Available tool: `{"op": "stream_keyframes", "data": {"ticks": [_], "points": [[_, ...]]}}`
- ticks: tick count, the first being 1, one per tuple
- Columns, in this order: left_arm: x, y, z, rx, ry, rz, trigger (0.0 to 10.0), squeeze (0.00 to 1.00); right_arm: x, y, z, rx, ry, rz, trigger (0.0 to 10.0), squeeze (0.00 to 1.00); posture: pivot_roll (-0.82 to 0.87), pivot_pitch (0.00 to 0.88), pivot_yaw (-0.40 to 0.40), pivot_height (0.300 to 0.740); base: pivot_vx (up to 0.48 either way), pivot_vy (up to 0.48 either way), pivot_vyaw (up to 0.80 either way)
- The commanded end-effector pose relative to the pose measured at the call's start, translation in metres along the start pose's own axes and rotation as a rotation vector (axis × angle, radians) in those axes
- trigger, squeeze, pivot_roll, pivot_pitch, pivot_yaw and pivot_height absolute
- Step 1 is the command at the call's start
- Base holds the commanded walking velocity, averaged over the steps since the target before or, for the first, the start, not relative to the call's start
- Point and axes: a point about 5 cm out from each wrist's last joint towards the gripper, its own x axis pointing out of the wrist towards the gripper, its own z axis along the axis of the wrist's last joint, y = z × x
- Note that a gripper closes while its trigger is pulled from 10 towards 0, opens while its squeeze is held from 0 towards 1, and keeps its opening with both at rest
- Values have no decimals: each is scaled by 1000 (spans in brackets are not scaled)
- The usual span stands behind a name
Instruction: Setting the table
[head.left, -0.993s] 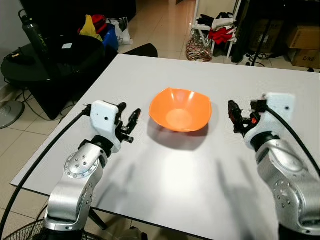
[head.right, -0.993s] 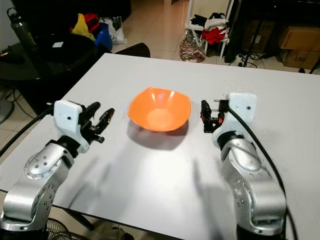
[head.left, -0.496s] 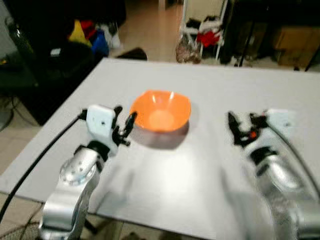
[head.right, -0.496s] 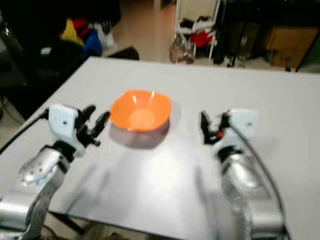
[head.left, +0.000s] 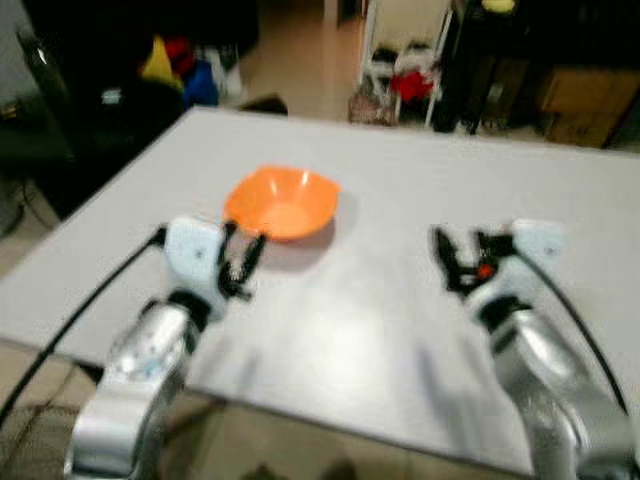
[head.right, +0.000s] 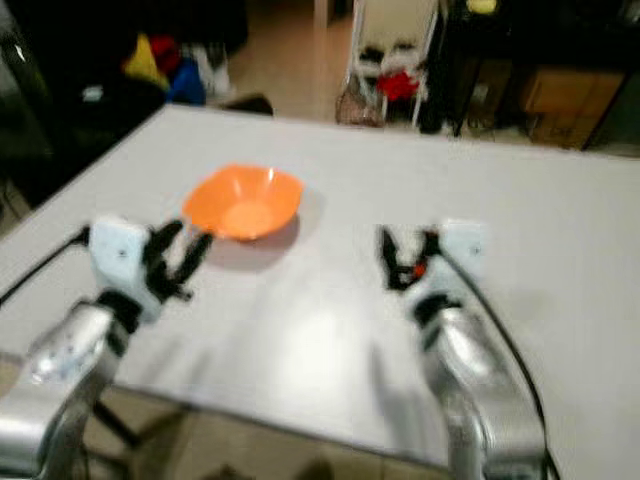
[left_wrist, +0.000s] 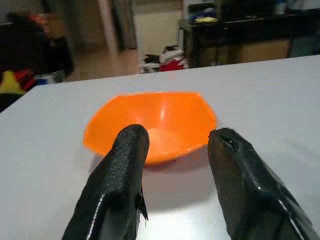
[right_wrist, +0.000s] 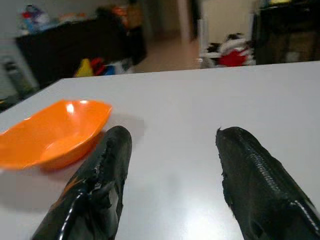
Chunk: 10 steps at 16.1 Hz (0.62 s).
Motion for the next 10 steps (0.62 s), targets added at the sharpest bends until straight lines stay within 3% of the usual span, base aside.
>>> {"op": "stream_keyframes", "data": {"ticks": [1, 10], "points": [[0, -1, 3, -5, -9, -1, 10000, 0, 0, -2, 3, -2, -3, -1, 10000, 0, 105, 0, 39, 727, 0, -285, 0], [1, -4, 4, -9, -3, -19, 10000, 0, 0, -1, 3, -26, 1, 23, 10000, 0, 102, 0, 41, 727, 0, -287, 0]]}}
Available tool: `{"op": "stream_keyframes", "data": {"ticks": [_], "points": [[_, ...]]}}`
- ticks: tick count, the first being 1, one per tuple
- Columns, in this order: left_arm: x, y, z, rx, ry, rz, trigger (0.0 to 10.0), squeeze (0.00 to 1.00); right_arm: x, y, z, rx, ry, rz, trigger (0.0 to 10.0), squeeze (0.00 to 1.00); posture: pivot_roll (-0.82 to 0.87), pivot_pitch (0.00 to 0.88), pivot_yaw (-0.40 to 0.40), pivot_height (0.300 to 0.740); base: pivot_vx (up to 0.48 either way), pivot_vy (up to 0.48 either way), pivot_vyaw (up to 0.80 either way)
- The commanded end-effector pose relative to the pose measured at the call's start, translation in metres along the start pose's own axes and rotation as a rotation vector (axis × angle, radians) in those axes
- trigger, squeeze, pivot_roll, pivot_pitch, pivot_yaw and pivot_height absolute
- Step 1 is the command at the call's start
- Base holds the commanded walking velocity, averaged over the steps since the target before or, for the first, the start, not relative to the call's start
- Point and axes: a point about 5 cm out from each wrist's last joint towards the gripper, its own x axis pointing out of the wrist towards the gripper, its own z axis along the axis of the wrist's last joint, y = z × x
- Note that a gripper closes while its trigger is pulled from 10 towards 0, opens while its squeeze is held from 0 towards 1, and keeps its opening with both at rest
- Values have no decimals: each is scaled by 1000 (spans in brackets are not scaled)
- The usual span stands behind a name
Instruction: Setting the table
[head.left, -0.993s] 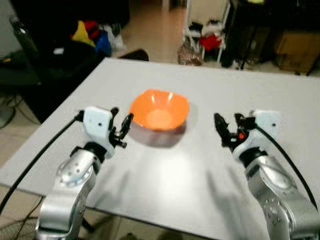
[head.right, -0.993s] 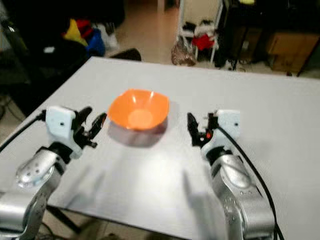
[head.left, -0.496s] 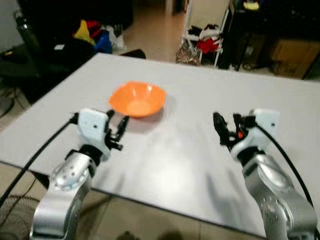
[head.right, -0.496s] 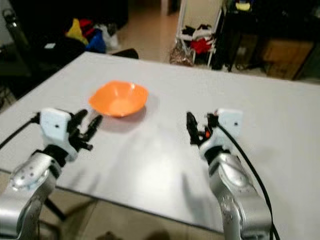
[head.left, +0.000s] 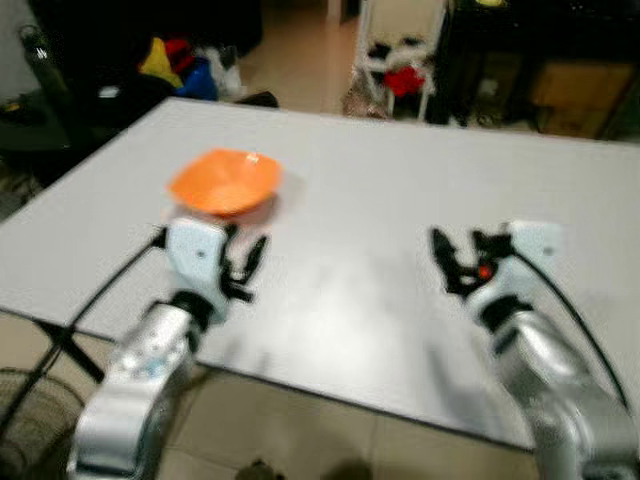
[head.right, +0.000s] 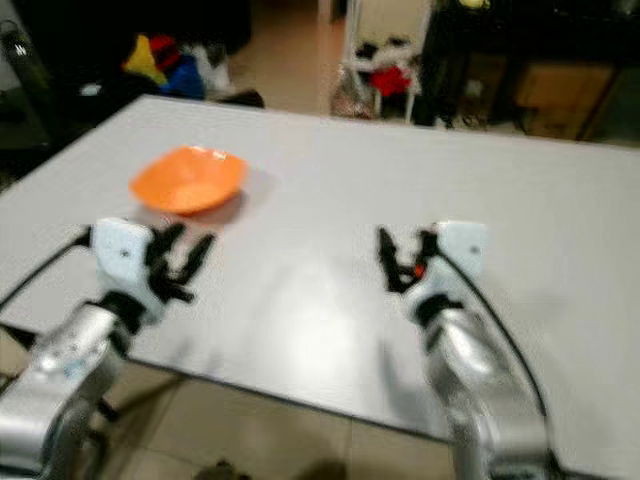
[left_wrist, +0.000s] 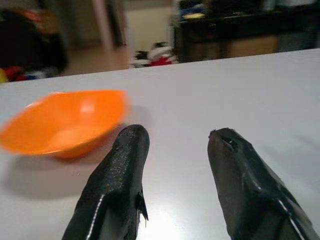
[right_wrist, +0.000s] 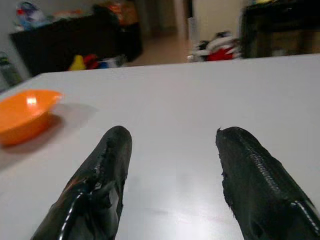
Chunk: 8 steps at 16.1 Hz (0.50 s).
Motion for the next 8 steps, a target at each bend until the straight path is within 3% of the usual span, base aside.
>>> {"op": "stream_keyframes", "data": {"ticks": [1, 8], "points": [[-2, 6, 4, 19, -9, 23, 10000, 0, 1, 9, 3, 7, -8, 48, 10000, 0, 104, 0, 39, 727, 0, -285, 0], [-4, 8, 6, 21, -11, 40, 10000, 0, 3, 19, 2, -25, 3, 138, 10000, 0, 113, 0, 27, 727, 0, -286, 800]]}}
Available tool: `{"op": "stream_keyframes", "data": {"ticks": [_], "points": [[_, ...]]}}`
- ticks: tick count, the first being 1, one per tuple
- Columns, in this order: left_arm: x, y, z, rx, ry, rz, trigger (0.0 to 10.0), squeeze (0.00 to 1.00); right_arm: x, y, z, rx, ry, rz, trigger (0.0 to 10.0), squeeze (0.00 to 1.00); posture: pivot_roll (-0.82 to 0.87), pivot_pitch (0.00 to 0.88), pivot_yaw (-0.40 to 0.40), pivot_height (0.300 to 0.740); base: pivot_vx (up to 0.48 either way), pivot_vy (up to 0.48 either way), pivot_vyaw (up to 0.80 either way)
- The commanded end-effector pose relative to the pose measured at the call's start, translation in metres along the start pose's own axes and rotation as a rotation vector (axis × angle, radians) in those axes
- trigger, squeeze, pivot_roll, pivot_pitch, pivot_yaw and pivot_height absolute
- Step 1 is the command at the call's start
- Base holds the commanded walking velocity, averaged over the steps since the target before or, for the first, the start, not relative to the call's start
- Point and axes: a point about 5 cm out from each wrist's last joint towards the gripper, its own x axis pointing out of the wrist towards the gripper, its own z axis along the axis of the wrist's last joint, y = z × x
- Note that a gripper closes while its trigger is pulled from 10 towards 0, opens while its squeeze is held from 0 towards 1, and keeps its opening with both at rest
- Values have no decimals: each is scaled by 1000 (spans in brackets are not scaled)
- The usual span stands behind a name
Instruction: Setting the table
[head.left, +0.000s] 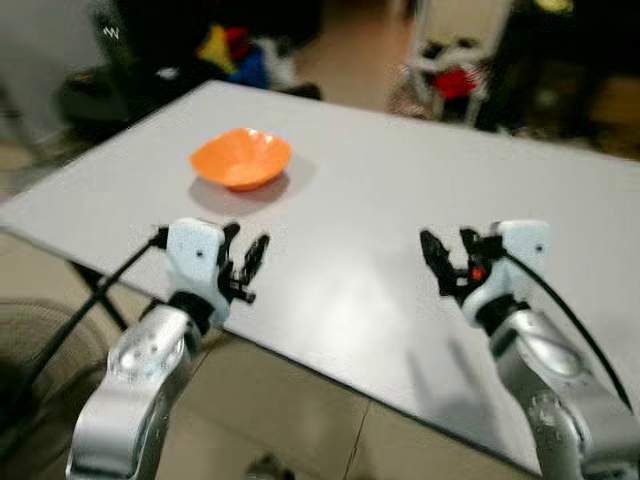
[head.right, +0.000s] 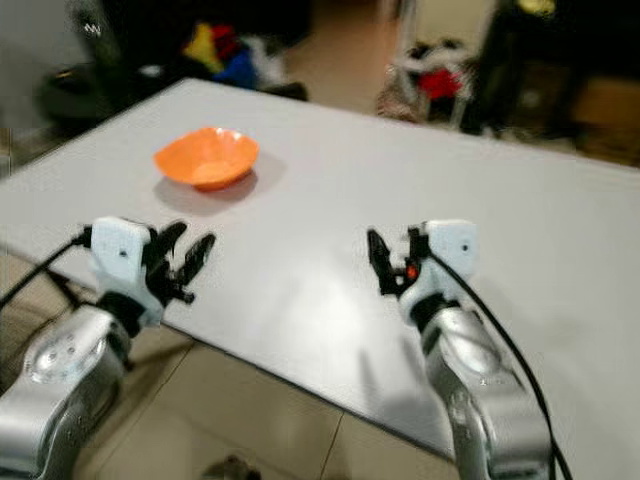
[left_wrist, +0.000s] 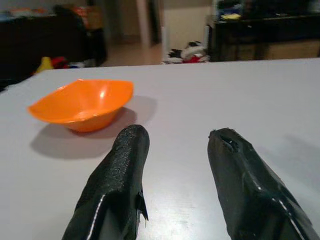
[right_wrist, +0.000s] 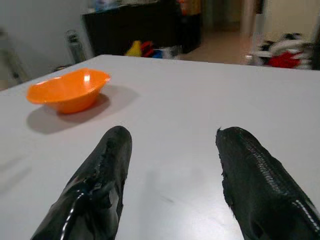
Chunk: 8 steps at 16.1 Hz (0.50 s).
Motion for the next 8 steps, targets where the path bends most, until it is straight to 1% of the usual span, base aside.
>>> {"op": "stream_keyframes", "data": {"ticks": [1, 3, 7, 8], "points": [[0, 3, 2, 10, 0, 18, 10000, 0, 3, 6, 1, 3, 0, 35, 10000, 0, 114, 0, 25, 727, 0, -285, 800], [-1, 3, 2, 15, -1, 18, 10000, 0, 3, 8, 1, -3, -1, 47, 10000, 0, 114, 0, 25, 727, 0, -283, 800], [0, 3, 2, 17, 3, 30, 10000, 0, 3, 9, 1, -4, 0, 58, 10000, 0, 118, 0, 26, 727, 0, 0, 800], [0, 4, 2, -3, 3, 29, 10000, 0, 4, 9, 1, 1, 0, 59, 10000, 0, 119, 0, 26, 727, 0, 0, 800]]}}
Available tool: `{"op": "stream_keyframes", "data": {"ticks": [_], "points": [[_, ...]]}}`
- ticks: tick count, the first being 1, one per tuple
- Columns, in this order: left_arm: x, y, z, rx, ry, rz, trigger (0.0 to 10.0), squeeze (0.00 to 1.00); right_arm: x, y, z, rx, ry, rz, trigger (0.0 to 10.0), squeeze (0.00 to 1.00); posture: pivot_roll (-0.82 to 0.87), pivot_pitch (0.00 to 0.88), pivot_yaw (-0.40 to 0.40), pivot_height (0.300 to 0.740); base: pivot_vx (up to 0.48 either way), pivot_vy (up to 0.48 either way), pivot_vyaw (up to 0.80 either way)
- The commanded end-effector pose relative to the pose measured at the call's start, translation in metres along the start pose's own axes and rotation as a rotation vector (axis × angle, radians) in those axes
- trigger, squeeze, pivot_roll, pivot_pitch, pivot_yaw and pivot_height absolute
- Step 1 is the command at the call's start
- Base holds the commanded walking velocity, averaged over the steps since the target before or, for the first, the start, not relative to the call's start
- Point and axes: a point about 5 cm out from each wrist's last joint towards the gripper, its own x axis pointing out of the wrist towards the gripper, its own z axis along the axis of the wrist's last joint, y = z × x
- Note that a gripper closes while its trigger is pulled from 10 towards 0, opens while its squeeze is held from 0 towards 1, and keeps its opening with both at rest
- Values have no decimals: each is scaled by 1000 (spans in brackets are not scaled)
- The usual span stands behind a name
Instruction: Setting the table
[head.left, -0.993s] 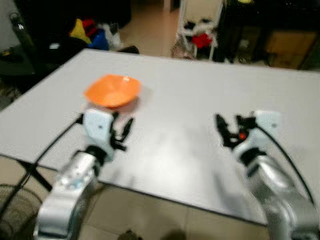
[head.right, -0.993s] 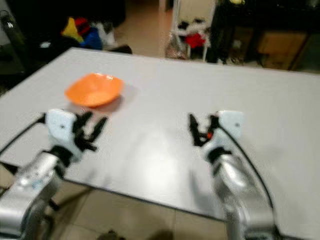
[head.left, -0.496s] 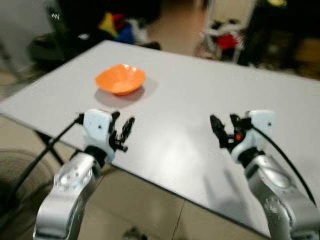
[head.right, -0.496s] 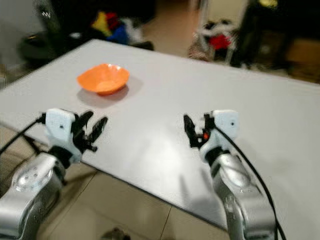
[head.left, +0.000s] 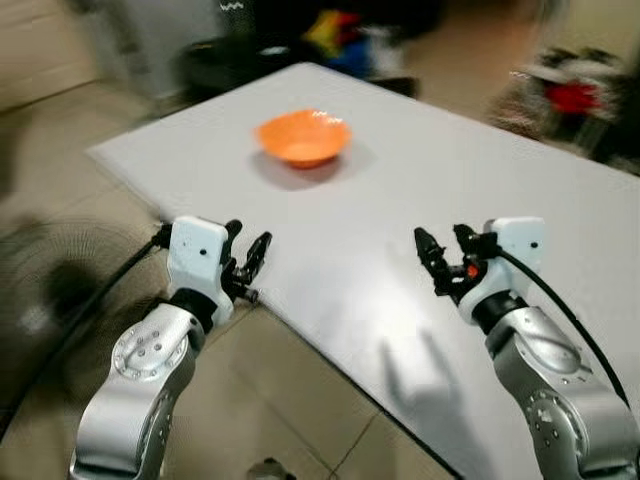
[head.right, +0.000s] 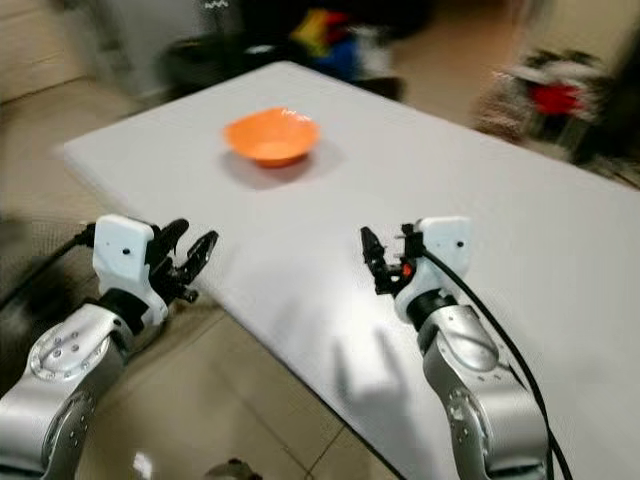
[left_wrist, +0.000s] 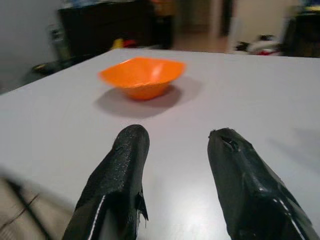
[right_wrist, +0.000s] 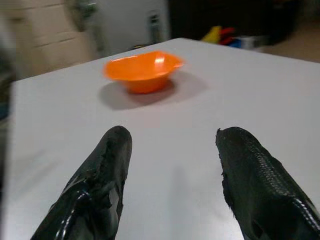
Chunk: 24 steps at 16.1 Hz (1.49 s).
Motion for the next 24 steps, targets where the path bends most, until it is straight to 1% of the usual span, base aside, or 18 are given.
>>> {"op": "stream_keyframes", "data": {"ticks": [1, 8, 18, 22, 24], "points": [[-2, 7, 3, -1, -3, 28, 10000, 0, 2, 4, 0, 12, 1, 22, 10000, 0, 121, 0, 27, 727, 0, 322, 800], [-1, 7, 4, 10, -2, 19, 10000, 0, 3, 4, -1, 21, 0, 16, 10000, 0, 126, 0, 23, 727, 0, 370, 800], [-1, 9, 5, 15, -6, 18, 10000, 0, 7, 7, -1, 22, -1, 35, 10000, 0, 141, 0, 14, 727, 0, 327, 800], [0, 11, 6, 18, -10, 24, 10000, 0, 9, 7, -1, 23, -4, 36, 10000, 0, 143, 0, 17, 727, 0, 304, 800], [1, 11, 9, 15, -36, 29, 10000, 0, 10, 8, -1, 23, -1, 42, 10000, 0, 143, 0, 18, 727, 0, 0, 800]]}}
